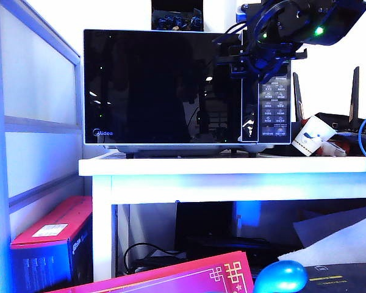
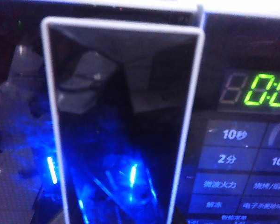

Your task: Open the microwave door, place the orange inside the microwave, then close the microwave door.

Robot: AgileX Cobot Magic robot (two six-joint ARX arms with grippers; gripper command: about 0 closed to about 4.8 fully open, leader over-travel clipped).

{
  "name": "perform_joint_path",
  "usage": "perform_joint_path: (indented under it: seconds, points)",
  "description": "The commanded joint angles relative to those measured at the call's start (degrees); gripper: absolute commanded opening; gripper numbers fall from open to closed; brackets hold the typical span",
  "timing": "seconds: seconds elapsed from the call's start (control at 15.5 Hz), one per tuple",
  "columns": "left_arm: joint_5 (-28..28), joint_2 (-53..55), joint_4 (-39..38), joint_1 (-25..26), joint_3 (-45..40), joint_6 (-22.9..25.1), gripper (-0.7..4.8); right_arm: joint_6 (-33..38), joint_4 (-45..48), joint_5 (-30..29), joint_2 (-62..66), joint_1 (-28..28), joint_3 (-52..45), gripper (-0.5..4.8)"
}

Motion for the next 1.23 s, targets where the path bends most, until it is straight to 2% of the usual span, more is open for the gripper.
perform_joint_path:
  seconds: [0.06,1.23]
  points:
    - [0.3,-0.4,-0.2,0.0,0.3,-0.2,1.83,-1.0,0.1,1.0,-2.5,0.5,0.1,2.07]
    - [0.1,-0.3,-0.1,0.0,0.3,-0.1,1.83,-1.0,-7.6,3.7,-5.9,2.1,0.1,2.07]
